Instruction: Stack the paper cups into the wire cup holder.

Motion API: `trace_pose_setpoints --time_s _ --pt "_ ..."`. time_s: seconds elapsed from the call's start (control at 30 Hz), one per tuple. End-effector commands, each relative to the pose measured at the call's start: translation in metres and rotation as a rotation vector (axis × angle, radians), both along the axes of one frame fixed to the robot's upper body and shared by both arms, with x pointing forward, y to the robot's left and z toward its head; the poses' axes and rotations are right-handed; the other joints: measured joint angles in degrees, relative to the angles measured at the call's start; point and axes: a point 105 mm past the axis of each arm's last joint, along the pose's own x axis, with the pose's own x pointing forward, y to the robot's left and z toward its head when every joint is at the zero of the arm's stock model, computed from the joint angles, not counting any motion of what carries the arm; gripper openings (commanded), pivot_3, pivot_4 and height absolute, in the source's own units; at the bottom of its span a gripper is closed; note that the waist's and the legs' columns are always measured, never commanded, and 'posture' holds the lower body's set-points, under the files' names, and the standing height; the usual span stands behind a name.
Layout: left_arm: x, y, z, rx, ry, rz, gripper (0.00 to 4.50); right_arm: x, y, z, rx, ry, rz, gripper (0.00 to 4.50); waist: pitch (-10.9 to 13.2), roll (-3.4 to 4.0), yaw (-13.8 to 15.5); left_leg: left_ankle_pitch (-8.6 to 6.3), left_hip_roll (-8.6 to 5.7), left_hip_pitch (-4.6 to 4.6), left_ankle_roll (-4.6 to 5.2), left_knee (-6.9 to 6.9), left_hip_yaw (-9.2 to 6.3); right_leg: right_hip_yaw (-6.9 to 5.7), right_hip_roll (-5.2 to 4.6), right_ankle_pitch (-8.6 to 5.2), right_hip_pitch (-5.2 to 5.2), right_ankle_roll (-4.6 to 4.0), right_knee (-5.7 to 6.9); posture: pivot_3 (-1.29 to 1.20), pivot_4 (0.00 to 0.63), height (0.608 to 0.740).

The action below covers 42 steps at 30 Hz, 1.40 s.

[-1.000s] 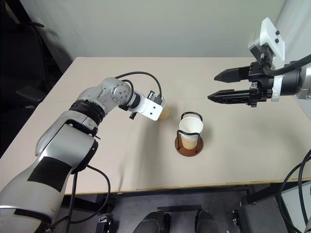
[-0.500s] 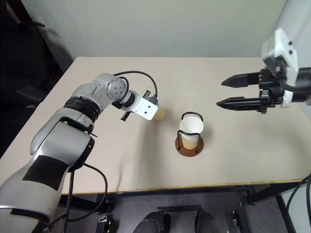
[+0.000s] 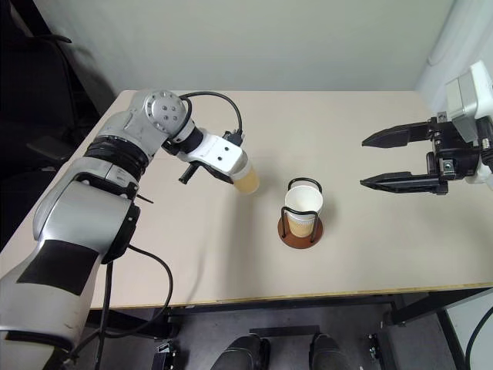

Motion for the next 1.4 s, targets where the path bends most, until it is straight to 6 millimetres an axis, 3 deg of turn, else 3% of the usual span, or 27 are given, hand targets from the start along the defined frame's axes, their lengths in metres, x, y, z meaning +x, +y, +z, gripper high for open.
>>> trace_pose_setpoints --time_s 0.03,0.2,0.53,0.8,1.1,1.4 --pt "-0.006 -0.018 0.035 -0.069 -0.04 -0.067 0.04 -0.004 -0.004 0.008 -0.013 -0.04 0.003 3.11 0.0 0.0 -0.07 0.0 0.0 -0.01 0.0 0.0 -0.01 -0.01 0.03 -0.01 -0.01 0.0 0.0 0.0 0.15 0.74" --pt "-0.016 -0.043 0.065 -0.098 -0.073 -0.158 0.04 -0.001 -0.007 0.006 -0.034 -0.034 -0.013 3.11 0.02 -0.02 0.03 -0.02 -0.03 -0.07 0.04 0.02 0.02 -0.05 0.0 -0.02 0.0 0.04 -0.04 0.0 0.15 0.74" --pt "-0.031 -0.069 0.089 -0.081 -0.122 -0.276 0.04 -0.002 -0.015 0.01 -0.053 -0.028 -0.024 3.11 0.03 -0.04 -0.23 -0.14 -0.01 -0.03 0.17 -0.01 0.2 0.01 -0.03 -0.11 0.03 0.16 -0.04 0.0 0.15 0.74" --pt "-0.064 -0.086 0.102 -0.137 -0.045 -0.392 0.04 -0.003 -0.022 0.005 -0.073 -0.018 -0.028 3.11 0.03 -0.03 -0.17 -0.18 -0.01 -0.01 0.19 0.01 0.19 -0.05 -0.04 -0.14 0.1 0.22 -0.06 0.0 0.15 0.74" --pt "-0.09 -0.098 0.106 -0.144 0.033 -0.469 0.04 0.0 -0.027 0.004 -0.079 -0.02 -0.039 3.11 0.03 -0.01 0.01 -0.14 -0.07 0.11 0.2 0.08 0.19 -0.1 -0.08 -0.14 0.3 0.28 -0.12 0.0 0.15 0.74" --pt "-0.095 -0.098 0.098 -0.125 0.059 -0.488 0.04 0.0 -0.027 0.002 -0.081 -0.01 -0.04 3.11 0.03 0.0 -0.07 -0.06 -0.06 0.13 0.08 0.06 0.16 -0.12 -0.05 -0.14 0.33 0.3 -0.18 0.0 0.15 0.74"
